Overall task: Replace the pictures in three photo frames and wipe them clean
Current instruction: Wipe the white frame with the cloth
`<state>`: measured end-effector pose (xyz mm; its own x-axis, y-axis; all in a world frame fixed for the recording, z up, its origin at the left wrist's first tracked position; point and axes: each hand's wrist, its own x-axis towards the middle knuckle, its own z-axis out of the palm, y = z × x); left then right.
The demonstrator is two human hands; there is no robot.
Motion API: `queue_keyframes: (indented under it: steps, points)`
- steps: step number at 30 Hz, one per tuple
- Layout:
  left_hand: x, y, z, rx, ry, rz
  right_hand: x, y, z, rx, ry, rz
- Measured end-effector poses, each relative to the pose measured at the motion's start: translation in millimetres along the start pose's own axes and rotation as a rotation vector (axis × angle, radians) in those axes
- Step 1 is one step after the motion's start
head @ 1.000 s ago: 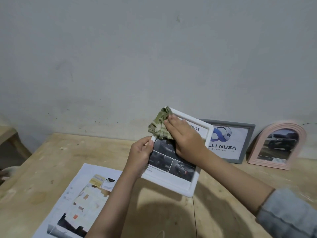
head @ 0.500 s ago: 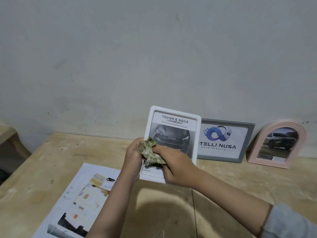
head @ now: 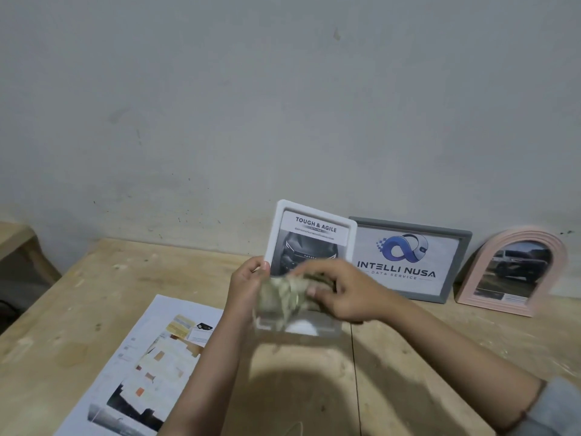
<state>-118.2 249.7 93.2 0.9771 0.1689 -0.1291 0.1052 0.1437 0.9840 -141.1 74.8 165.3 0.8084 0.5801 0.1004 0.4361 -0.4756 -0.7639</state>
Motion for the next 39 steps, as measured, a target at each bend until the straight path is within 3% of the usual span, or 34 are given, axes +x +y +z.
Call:
queue_keyframes:
  steps: [2,4,9,17,22,29,31,33,36,39]
  points:
    - [-3.4,1.1,-1.5,-0.007,-0.048,0.009,10.1,0.6,-15.5,-0.168,0.262,-0.089]
    - [-6.8,-0.4,-0.7,0.025,-0.1,0.036,23.8,9.8,-25.9,-0.423,0.41,-0.169]
    - [-8.2,-1.3,0.2,-0.067,-0.158,0.042,41.6,33.6,-5.9,-0.721,0.307,-0.196]
    - [-5.6,0.8,-7.4,-0.267,-0.086,-0.056,16.3,37.7,44.7,-0.496,0.12,-0.248]
    - [0.2,-0.4,-14.0,-0.19,-0.012,-0.067,-6.2,35.0,62.3,-0.435,0.0,-0.256]
    - [-2.8,-1.6,-12.3,0.001,-0.011,0.036,-12.5,17.6,35.4,-0.124,-0.267,0.019]
    - [-4.1,0.9,-9.5,-0.009,0.04,0.033,-7.4,8.2,18.2,-0.044,-0.198,0.021]
    - [-2.5,1.6,-8.6,-0.075,0.06,0.009,2.8,0.3,2.3,-0.085,0.04,-0.064]
    - [-7.3,2.5,-4.4,0.015,-0.031,0.06,29.3,-0.7,-16.1,-0.385,0.356,-0.296]
    - [-15.7,4.8,8.3,0.061,-0.075,0.13,58.7,9.9,-21.6,-0.618,0.425,-0.345]
